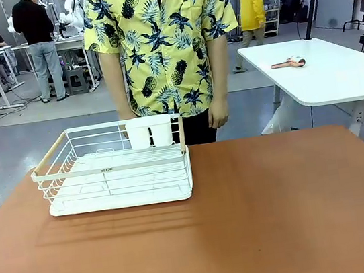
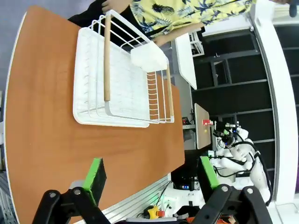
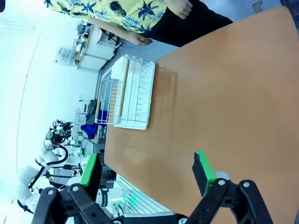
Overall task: Clean the table.
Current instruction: Pick up the Lint Roller when the human hands it over.
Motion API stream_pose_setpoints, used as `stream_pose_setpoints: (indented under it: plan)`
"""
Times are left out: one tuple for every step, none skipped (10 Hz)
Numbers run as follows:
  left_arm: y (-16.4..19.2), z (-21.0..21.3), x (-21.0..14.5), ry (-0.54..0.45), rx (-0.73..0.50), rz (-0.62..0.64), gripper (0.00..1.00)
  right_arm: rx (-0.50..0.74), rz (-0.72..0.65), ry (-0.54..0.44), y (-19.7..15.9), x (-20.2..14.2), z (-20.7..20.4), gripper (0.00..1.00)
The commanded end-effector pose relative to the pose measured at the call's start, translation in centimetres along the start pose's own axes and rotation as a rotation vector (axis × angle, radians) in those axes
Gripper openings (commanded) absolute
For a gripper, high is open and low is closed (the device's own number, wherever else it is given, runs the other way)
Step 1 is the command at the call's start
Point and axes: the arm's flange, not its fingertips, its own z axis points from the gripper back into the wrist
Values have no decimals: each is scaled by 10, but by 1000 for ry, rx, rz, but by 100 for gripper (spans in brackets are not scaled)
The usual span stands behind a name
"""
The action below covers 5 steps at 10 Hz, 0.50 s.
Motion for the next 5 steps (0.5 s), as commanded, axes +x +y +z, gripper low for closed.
stream_pose_setpoints:
  plan:
    - [-3, 3, -2, 1, -10, -25, 100, -28, 21, -13, 0, -4, -5, 100]
    - [-3, 3, -2, 1, -10, -25, 100, 0, 0, 0, 0, 0, 0, 100]
    - [-3, 3, -2, 1, -10, -25, 100, 0, 0, 0, 0, 0, 0, 100]
    - [-3, 3, -2, 1, -10, -25, 100, 0, 0, 0, 0, 0, 0, 100]
    - [-3, 3, -2, 1, -10, -25, 100, 0, 0, 0, 0, 0, 0, 100]
